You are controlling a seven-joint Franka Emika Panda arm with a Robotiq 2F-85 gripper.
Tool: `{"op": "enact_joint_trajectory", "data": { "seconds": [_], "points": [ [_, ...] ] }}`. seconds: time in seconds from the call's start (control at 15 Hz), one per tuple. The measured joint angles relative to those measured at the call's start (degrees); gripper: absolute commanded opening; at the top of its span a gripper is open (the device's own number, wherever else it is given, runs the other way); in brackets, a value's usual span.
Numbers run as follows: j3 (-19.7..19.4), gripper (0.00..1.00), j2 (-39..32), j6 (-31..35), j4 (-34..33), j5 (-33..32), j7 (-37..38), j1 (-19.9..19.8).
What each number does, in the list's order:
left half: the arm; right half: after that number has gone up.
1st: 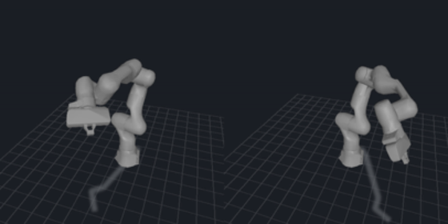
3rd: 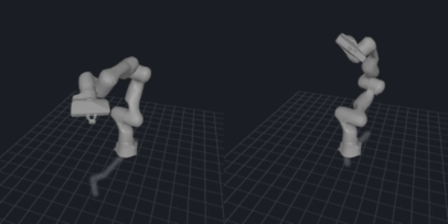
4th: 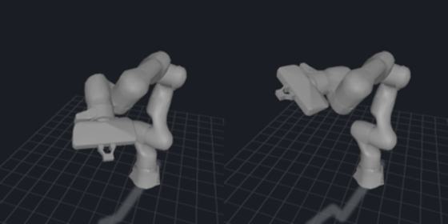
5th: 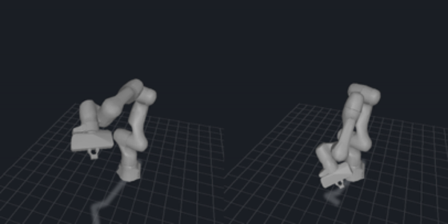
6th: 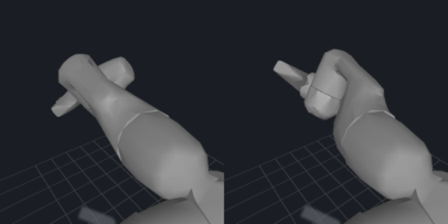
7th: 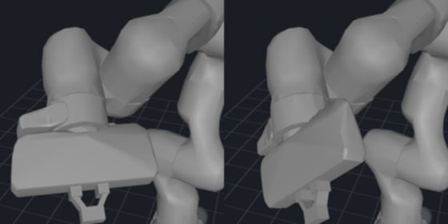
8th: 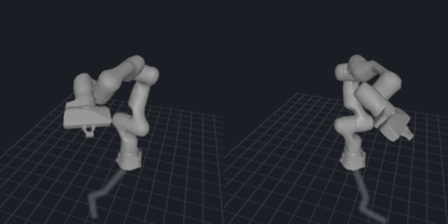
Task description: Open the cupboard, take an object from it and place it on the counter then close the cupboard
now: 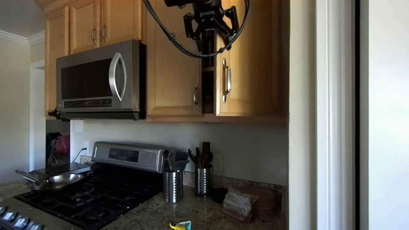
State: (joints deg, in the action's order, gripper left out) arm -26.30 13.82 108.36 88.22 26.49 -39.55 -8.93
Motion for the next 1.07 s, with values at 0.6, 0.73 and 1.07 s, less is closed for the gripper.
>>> {"op": "enact_joint_trajectory", "data": {
  "seconds": [0.6, 0.73, 1.07],
  "points": [
    [6.23, 1.00, -0.99, -9.71, 0.01, 15.63, -4.88, 5.96],
    [6.15, 1.00, -1.39, -11.81, 0.16, 15.79, -6.56, 5.38],
    [5.74, 0.67, -2.04, -11.81, 1.48, 15.38, -10.08, 1.26]
  ]
}}
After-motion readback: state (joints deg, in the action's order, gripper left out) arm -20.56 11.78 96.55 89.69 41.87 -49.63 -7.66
